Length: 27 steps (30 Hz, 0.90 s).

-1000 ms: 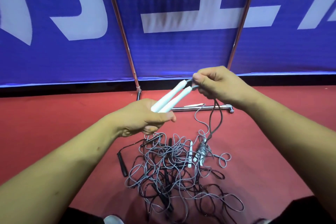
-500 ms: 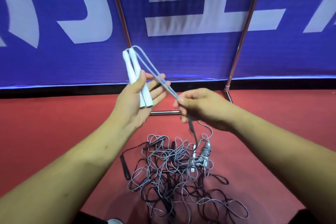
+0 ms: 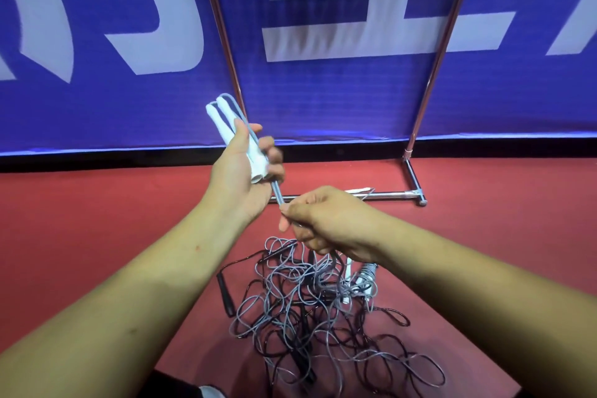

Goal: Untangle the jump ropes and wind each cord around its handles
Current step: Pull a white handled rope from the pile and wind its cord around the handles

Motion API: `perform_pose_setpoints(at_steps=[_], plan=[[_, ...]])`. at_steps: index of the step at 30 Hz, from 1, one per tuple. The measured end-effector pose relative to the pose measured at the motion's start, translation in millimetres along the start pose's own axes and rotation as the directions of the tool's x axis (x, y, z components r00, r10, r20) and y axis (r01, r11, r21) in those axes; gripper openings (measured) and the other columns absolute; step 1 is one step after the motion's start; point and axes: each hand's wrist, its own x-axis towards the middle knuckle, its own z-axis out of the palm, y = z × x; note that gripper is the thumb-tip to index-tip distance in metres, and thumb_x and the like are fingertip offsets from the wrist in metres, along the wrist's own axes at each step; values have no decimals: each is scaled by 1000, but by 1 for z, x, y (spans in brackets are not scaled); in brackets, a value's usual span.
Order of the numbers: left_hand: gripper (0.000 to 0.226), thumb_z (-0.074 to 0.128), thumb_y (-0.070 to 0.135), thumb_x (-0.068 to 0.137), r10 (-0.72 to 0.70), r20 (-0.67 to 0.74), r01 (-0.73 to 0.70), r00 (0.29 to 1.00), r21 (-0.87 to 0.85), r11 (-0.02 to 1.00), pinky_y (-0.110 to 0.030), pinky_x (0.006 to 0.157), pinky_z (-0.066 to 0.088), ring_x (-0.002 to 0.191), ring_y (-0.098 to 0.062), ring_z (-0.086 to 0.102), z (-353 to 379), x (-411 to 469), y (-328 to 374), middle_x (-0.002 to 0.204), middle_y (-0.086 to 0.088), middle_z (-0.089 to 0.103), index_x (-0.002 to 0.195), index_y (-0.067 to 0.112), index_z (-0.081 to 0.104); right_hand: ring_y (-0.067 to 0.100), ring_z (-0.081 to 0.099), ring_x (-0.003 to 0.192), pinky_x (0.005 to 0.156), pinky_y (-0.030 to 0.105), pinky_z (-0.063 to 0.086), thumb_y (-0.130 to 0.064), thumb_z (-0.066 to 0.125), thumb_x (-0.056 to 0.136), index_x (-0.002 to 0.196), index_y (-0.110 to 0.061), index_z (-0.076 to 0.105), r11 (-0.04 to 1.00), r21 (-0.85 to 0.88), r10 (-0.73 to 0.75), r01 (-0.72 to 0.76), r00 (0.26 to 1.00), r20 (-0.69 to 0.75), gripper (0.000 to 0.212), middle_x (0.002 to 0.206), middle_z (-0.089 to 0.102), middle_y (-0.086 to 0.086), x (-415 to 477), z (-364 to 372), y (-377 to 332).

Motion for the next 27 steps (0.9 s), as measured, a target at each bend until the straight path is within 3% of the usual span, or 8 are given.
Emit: perform_pose_setpoints(at_steps=[2, 6, 12, 16, 20, 22, 24, 27], plan=[[27, 49, 42, 101, 26, -29, -23, 999, 100, 995, -16, 37, 27, 39, -5, 30, 0, 2, 0, 52, 7, 33, 87, 19, 48, 8, 23, 36, 40, 18, 15, -18, 44, 103, 76, -7, 58, 1000, -16, -13, 13, 1000, 9, 32, 47, 32, -1, -4, 1, -5], [25, 50, 35, 102, 54, -80, -39, 995, 179, 983, -15, 38, 23, 37, -6, 25, 3, 3, -9, 49, 6, 29, 84, 18, 45, 7, 22, 35, 39, 18, 16, -16, 44, 102, 75, -5, 57, 998, -47, -36, 37, 999, 7, 32, 40, 31, -6, -10, -4, -18], [32, 44, 33, 105, -31, -128, -3, 991, -253, 967, -17, 40, 35, 37, -7, 35, 1, 4, -1, 50, 3, 32, 81, 12, 44, 7, 21, 34, 39, 16, 17, -16, 44, 103, 73, -8, 54, 1000, -25, -9, 10, 999, 46, 33, 40, 32, -7, -9, 2, -15], [30, 44, 32, 104, -15, -119, -16, 993, -259, 966, -17, 42, 39, 39, -8, 40, 1, 5, -1, 51, 1, 35, 82, 12, 43, 7, 22, 35, 39, 16, 18, -17, 44, 103, 74, -8, 55, 999, -50, -12, 15, 998, 66, 32, 41, 32, -6, -9, 1, -16], [17, 54, 15, 99, 152, -5, -138, 988, 391, 910, -15, 39, 29, 36, -9, 35, 6, 1, -14, 49, 2, 39, 86, 15, 43, 8, 22, 35, 39, 17, 18, -17, 46, 102, 75, -5, 57, 995, -90, -42, 48, 997, 66, 31, 42, 31, -5, -15, -6, -25], [15, 59, 9, 93, 247, 115, -242, 962, 778, 581, -18, 38, 31, 35, -11, 38, 11, -1, -22, 52, 0, 46, 85, 14, 48, 9, 24, 37, 40, 19, 19, -15, 49, 100, 75, -3, 59, 988, -143, -58, 65, 997, 50, 29, 42, 31, -5, -19, -19, -34], [10, 61, 7, 90, 218, 200, -256, 955, 930, 265, -22, 37, 35, 33, -12, 44, 10, -5, -29, 60, -6, 52, 86, 11, 52, 13, 33, 39, 43, 21, 29, -7, 56, 94, 72, 1, 59, 968, -238, -65, 77, 996, 58, 23, 45, 34, -2, -26, -37, -41], [10, 60, 3, 90, -67, 102, -69, 992, 919, 388, -20, 36, 37, 33, -17, 42, -1, -8, -32, 61, -11, 48, 92, 8, 51, 14, 48, 43, 48, 23, 38, -4, 64, 89, 81, 12, 61, 863, -498, -76, 84, 996, 36, 18, 52, 47, 8, -40, -64, -48]])
